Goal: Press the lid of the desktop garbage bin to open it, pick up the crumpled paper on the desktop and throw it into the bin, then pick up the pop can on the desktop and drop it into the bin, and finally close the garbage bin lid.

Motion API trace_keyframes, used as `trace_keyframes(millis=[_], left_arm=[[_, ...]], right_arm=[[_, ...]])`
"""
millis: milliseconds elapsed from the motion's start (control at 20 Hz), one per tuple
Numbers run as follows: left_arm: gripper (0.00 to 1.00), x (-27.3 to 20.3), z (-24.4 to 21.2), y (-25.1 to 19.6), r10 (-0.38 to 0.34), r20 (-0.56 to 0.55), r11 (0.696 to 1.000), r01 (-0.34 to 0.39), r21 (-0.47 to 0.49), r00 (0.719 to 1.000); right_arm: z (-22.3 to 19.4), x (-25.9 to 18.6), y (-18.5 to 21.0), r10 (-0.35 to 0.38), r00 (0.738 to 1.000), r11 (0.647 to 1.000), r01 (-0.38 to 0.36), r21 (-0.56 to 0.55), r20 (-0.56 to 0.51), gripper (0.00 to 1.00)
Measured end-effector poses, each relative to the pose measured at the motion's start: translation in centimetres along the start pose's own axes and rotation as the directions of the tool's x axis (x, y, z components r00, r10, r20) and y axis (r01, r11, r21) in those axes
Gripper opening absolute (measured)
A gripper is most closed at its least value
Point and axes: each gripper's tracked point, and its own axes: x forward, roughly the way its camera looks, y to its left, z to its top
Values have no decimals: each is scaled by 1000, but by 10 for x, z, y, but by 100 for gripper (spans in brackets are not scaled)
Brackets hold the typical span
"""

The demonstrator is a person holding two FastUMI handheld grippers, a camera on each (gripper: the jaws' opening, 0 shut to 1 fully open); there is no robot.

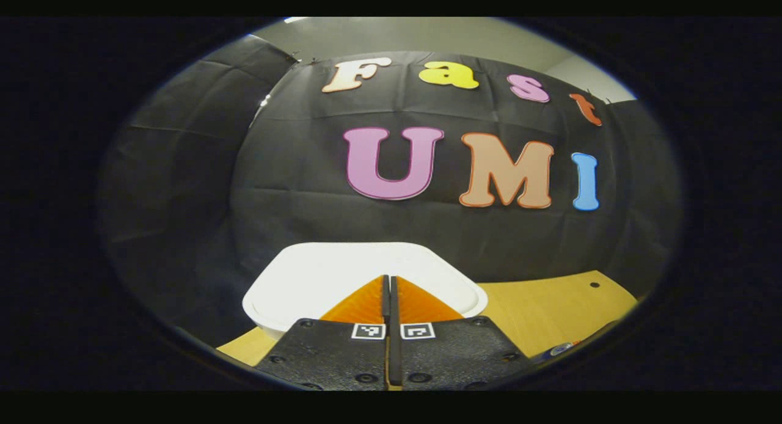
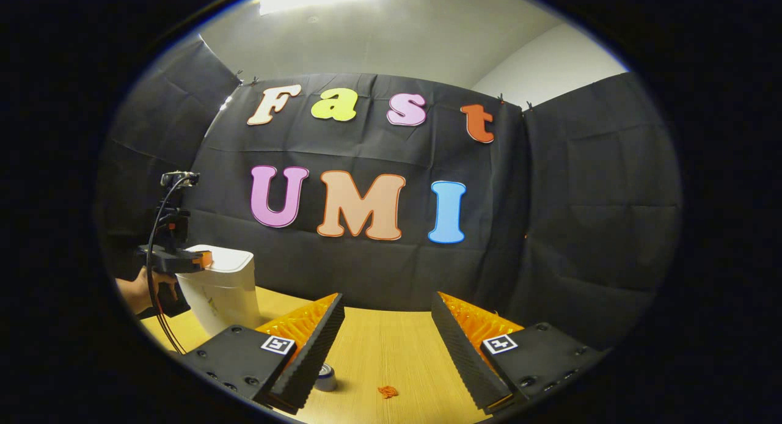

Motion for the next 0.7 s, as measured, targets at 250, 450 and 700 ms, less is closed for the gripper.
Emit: trace_keyframes(millis=[250, 450, 700], left_arm=[[95, -31, 45, -16, -12, 77, 998, 7, 62, 997], [93, -77, 74, -35, -43, 149, 998, 36, 46, 988], [93, -131, 79, -59, -56, 177, 998, 48, 47, 983]], right_arm=[[-4, 19, -9, 40, 999, 998, -40, 38, 7, 95], [-14, 34, -25, 56, 998, 997, -56, 54, 0, 96], [-37, 51, -37, 94, 995, 994, -92, 57, -36, 96]])
